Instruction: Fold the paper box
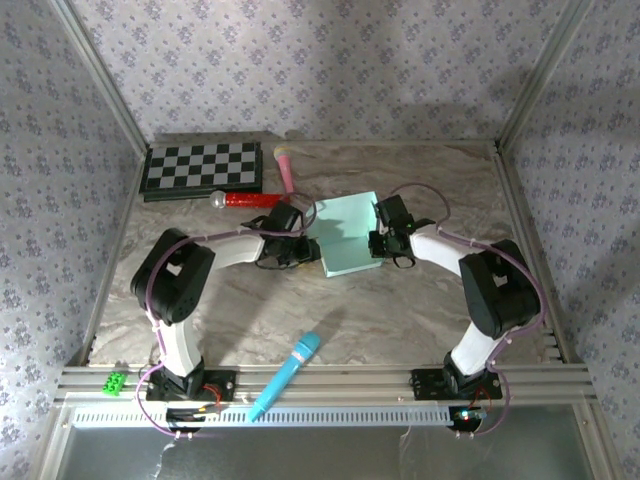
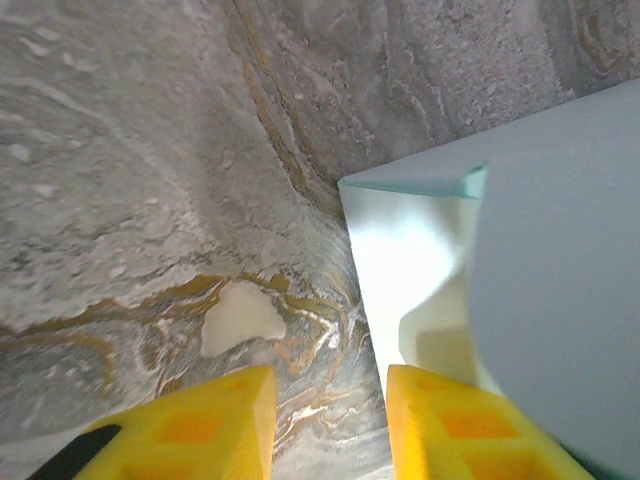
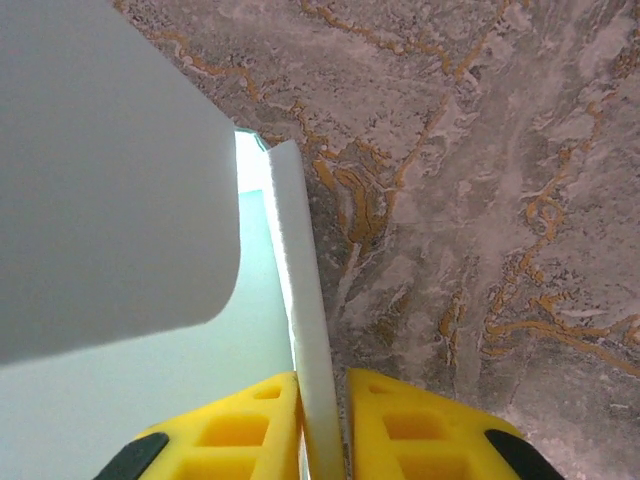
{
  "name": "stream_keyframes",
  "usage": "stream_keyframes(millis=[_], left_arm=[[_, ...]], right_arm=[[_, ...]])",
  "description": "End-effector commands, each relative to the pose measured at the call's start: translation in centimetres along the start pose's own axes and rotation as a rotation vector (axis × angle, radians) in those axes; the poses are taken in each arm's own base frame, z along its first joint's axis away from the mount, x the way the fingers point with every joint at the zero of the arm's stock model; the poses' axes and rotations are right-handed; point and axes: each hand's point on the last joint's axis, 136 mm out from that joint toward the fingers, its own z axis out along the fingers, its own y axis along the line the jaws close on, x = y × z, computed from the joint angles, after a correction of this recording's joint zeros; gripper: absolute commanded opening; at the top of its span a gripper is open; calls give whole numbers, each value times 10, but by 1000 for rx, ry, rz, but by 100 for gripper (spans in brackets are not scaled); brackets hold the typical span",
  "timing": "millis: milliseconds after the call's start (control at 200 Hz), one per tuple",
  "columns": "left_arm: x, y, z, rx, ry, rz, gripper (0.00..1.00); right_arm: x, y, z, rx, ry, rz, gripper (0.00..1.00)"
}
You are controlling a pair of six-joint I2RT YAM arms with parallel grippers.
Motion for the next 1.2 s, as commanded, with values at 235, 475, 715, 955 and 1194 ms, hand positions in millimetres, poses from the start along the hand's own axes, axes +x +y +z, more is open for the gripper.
stream_keyframes(millis=[235,475,715,955,1194], left_arm=[[-32,-6,-80,-19,-264,165,55],[-70,-32,-123,-37,-413,419,74],[-105,-65,-113,88,-391,509,75],[-114,-78,-83,173,-282,504,58],[-123,-69,-69,156,-264,435,32]], right_arm=[[32,-16,5,123,130,-77,18],[32,-13,5,113,129,-99,18],[33,-11,6,106,132,-112,18],[37,-10,9,101,145,-116,18],[39,-11,9,107,144,-121,19]])
